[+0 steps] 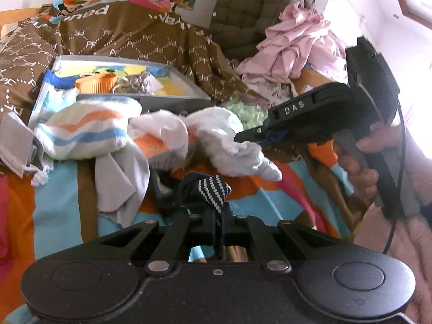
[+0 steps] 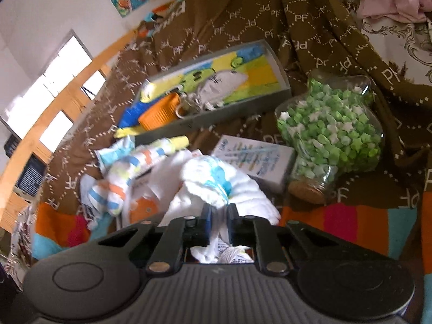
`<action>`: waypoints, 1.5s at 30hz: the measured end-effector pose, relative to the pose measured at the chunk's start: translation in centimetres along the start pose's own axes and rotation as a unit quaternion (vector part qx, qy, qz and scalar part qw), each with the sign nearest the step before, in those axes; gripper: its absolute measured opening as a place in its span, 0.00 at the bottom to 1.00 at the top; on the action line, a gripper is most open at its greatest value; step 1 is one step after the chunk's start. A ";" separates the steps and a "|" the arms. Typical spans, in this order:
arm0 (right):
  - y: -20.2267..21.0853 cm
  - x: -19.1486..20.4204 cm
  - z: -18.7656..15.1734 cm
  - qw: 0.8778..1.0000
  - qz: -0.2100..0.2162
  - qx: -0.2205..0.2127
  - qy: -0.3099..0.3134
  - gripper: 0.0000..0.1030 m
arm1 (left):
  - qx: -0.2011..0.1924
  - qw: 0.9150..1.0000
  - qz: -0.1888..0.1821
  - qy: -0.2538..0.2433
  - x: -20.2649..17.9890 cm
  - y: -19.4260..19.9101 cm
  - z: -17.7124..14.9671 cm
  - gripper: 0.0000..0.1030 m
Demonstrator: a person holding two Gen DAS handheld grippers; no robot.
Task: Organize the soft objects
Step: 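Grasp the navy striped sock with the left tool while the right tool grasps the white muslin cloth, then carry the navy sock and white cloth to the grey tray with both tools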
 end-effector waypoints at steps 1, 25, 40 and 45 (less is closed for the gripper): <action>0.1 0.1 0.1 1.000 0.003 -0.008 0.002 0.02 | -0.006 1.000 -0.005 0.003 -0.1 0.3 0.2 0.03; -4.5 2.3 0.8 0.997 -0.021 0.013 0.071 0.05 | -0.024 0.999 0.004 0.025 0.4 0.7 1.0 0.03; 0.4 2.6 2.9 0.989 0.005 -0.139 0.055 0.02 | -0.131 0.991 -0.007 0.033 -0.2 3.7 5.3 0.03; 1.5 2.4 3.6 0.983 0.015 -0.177 0.045 0.02 | -0.162 0.986 -0.002 0.041 0.3 4.6 6.9 0.03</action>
Point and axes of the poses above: each gripper's, at about its wrist camera, not at the fingertips, and y roughly against the way its jaws point, x to its left, z to its top, the point moved 2 cm from there along -y, roughly the way its jaws point, and after that the axes turned 14 degrees about y, right-handed, at the moved point
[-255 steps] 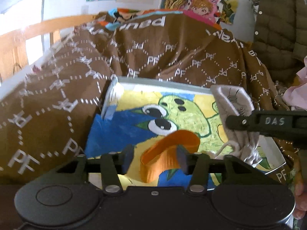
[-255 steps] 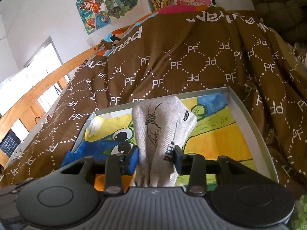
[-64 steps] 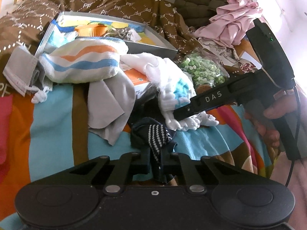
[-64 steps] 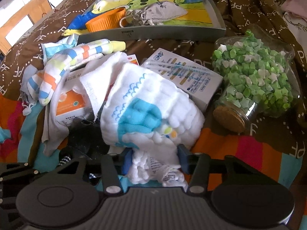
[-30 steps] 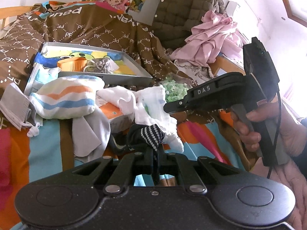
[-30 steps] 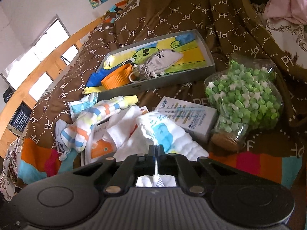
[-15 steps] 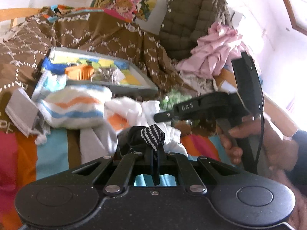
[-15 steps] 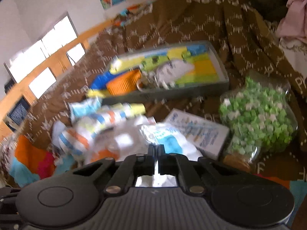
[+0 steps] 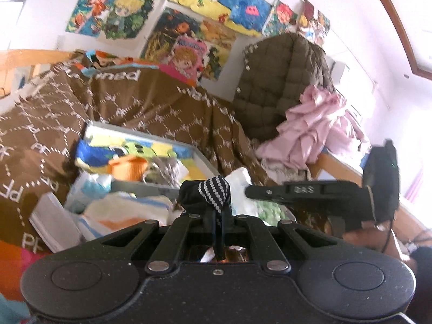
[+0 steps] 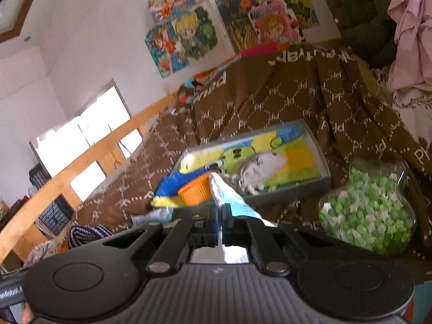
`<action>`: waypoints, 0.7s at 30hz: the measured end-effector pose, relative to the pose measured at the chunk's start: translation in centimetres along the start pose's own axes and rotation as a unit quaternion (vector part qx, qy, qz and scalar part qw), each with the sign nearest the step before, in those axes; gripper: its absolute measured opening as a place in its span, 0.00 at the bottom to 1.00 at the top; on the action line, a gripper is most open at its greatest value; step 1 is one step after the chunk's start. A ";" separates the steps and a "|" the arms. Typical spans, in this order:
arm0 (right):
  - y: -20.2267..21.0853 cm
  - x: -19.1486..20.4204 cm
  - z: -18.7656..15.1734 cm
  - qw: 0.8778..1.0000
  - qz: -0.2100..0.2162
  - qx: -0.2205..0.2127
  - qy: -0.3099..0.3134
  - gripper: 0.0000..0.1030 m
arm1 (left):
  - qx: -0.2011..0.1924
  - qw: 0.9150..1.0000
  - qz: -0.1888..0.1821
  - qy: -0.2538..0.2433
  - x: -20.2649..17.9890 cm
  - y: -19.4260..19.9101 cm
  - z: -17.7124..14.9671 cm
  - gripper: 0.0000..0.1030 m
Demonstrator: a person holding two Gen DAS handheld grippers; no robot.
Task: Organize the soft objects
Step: 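Carry the navy sock and white cloth to the grey tray with both tools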
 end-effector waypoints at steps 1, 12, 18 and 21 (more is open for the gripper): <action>0.1 -0.1 0.2 1.000 0.000 -0.006 -0.003 0.02 | -0.007 1.000 0.001 0.003 0.1 0.1 0.4 0.03; -3.1 0.1 4.4 0.998 0.018 -0.062 -0.002 0.02 | -0.067 0.997 0.007 0.031 1.3 -1.1 6.3 0.03; -9.3 -0.1 7.4 0.996 0.022 -0.081 -0.015 0.02 | -0.096 0.995 0.021 0.033 2.9 -5.2 10.4 0.03; -12.4 -0.8 7.8 0.996 0.020 -0.078 -0.029 0.02 | -0.100 0.994 0.030 0.026 4.2 -8.2 12.3 0.03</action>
Point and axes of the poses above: each gripper's, at about its wrist camera, not at the fingertips, and y roughly against the way its jaws point, x to its left, z to its top, the point moved 2 cm from there along -y, roughly the way its jaws point, and after that the axes turned 14 degrees about y, right-handed, at the moved point
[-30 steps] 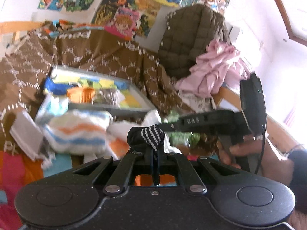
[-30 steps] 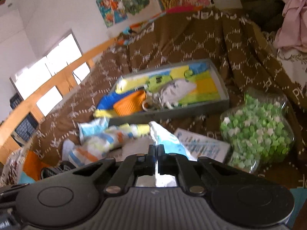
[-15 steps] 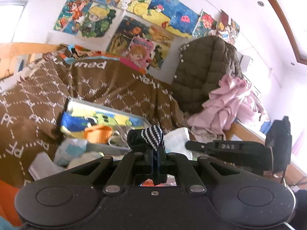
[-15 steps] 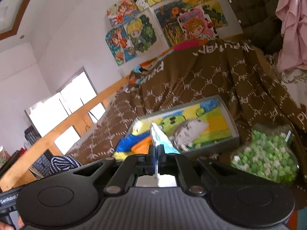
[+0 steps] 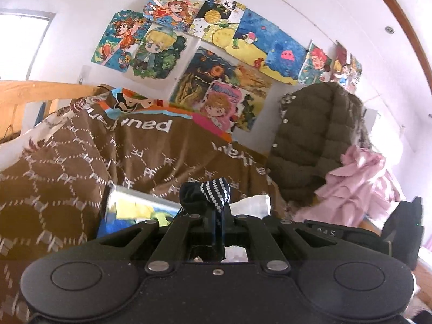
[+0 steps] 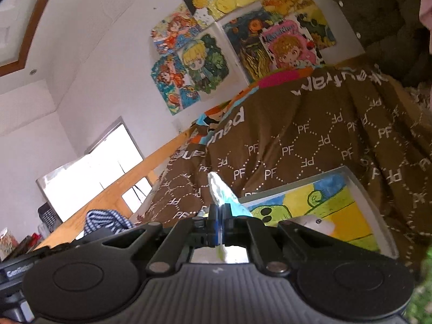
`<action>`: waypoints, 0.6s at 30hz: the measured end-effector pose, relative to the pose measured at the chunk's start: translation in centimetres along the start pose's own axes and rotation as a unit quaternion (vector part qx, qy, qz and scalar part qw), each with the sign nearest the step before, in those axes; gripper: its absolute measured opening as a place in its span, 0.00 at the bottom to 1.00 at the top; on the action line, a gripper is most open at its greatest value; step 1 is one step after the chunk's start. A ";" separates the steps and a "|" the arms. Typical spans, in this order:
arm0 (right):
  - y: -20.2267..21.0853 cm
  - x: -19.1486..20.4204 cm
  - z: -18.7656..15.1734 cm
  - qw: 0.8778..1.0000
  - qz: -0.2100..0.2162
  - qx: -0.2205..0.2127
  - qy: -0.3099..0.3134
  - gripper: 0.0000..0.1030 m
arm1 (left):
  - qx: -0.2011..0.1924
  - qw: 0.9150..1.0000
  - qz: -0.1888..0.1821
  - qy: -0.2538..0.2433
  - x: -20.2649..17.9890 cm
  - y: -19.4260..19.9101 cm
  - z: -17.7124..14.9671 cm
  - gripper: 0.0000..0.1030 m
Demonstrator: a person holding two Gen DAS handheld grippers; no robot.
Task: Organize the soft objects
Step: 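Carry the navy sock and white cloth to the grey tray with both tools, then lower both tools into the tray and open them to release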
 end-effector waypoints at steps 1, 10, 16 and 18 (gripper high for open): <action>-1.0 -0.3 0.0 1.000 -0.002 0.002 -0.004 0.02 | -0.001 1.000 0.004 -0.001 0.4 -1.2 0.3 0.03; -7.0 -1.7 -1.7 0.999 -0.011 0.019 -0.041 0.02 | 0.020 0.999 0.043 -0.001 4.4 -9.7 0.5 0.03; -8.8 -2.5 -3.3 0.997 -0.012 0.056 -0.060 0.03 | 0.049 0.995 0.079 0.026 7.8 -11.9 -1.0 0.03; -9.1 -2.6 -3.8 0.996 -0.009 0.068 -0.064 0.03 | 0.052 0.994 0.089 0.043 8.8 -12.1 -1.5 0.03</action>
Point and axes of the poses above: each gripper's, at about its wrist camera, not at the fingertips, and y roughly against the way its jaws point, x to its left, z to its top, the point moved 2 cm from there along -y, roughly the way its jaws point, and after that the axes turned 14 degrees about y, right-handed, at the moved point
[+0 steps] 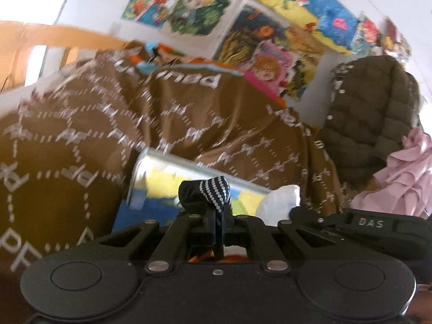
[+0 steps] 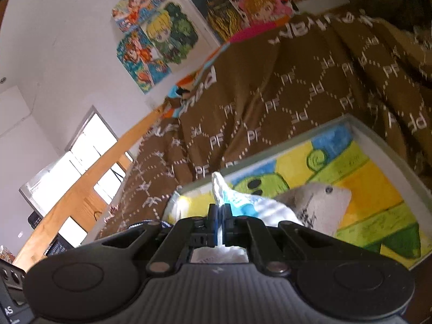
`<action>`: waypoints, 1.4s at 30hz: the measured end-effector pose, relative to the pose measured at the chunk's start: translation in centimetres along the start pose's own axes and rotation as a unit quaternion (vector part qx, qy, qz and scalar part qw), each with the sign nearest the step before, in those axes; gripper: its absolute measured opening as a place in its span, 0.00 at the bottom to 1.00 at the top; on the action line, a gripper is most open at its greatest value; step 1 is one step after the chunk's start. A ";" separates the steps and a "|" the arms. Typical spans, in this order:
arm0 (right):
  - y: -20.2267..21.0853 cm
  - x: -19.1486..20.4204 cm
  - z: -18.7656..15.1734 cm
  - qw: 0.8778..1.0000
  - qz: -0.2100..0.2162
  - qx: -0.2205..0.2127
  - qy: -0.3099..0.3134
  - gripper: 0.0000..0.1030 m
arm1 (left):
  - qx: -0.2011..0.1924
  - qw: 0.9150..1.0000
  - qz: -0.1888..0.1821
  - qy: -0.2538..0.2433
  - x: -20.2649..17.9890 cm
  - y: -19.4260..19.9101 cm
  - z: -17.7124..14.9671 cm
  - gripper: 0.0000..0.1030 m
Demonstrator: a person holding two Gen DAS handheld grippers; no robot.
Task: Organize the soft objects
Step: 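Lower both tools into the tray and open them to release, then move both open tools back over the pile beside the tray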
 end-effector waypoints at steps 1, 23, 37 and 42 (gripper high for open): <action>-0.2 -0.1 -0.2 1.000 0.002 0.007 -0.002 0.03 | 0.001 1.000 0.005 0.010 0.5 -0.1 -0.2 0.03; 2.7 0.7 -0.6 0.999 -0.006 0.029 0.024 0.73 | 0.026 0.996 0.080 0.017 0.1 2.1 -0.9 0.67; 13.3 5.9 2.2 0.988 -0.029 -0.063 0.135 1.00 | -0.056 0.997 0.047 -0.034 -5.4 11.9 1.2 0.95; 16.8 7.5 1.8 0.985 -0.038 -0.091 0.142 1.00 | -0.099 0.992 0.038 -0.063 -7.5 16.2 0.7 0.99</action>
Point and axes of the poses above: each gripper's, at about its wrist camera, not at the fingertips, and y roughly against the way its jaws point, x to its left, z to its top, the point moved 2 cm from there along -y, roughly the way its jaws point, and after that the axes turned 14 degrees about y, right-handed, at the moved point
